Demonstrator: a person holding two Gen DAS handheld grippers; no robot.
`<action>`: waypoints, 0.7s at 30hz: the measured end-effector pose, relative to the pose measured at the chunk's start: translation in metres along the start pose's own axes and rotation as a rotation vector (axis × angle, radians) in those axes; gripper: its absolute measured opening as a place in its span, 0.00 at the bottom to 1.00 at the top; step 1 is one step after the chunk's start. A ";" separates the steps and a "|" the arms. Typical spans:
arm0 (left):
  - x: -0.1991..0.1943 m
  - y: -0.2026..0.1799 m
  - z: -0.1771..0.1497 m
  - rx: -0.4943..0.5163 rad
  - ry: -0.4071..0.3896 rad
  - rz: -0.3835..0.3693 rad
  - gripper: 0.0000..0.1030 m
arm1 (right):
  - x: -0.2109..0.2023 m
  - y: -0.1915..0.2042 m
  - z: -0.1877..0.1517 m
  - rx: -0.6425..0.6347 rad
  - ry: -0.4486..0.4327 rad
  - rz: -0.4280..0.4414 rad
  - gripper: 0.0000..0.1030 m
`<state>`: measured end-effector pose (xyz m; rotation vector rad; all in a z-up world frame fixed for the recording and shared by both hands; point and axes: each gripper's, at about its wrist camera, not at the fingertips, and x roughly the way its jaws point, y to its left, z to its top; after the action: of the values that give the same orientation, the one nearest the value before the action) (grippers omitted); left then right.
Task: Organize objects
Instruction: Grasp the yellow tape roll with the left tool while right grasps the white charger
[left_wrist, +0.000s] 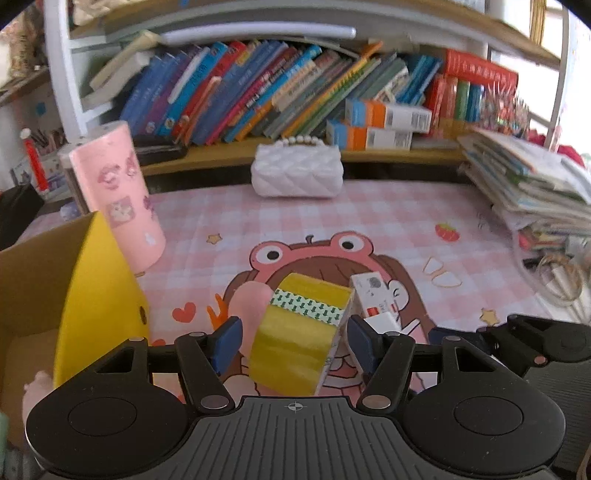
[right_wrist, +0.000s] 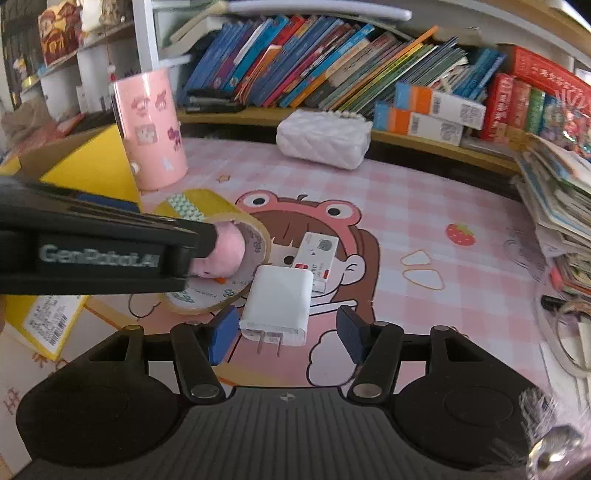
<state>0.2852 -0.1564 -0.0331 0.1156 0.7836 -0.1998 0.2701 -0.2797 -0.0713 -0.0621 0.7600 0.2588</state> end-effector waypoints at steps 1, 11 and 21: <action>0.003 0.000 0.001 0.008 0.006 0.003 0.61 | 0.004 0.000 0.001 -0.002 0.002 0.006 0.57; 0.022 0.003 0.003 0.023 0.058 0.020 0.50 | 0.030 0.001 0.005 0.005 0.039 0.024 0.53; 0.011 0.007 0.008 -0.021 0.040 0.011 0.39 | 0.022 -0.007 0.004 0.004 0.050 0.011 0.40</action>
<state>0.2999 -0.1527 -0.0346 0.1042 0.8246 -0.1791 0.2903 -0.2816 -0.0838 -0.0605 0.8111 0.2666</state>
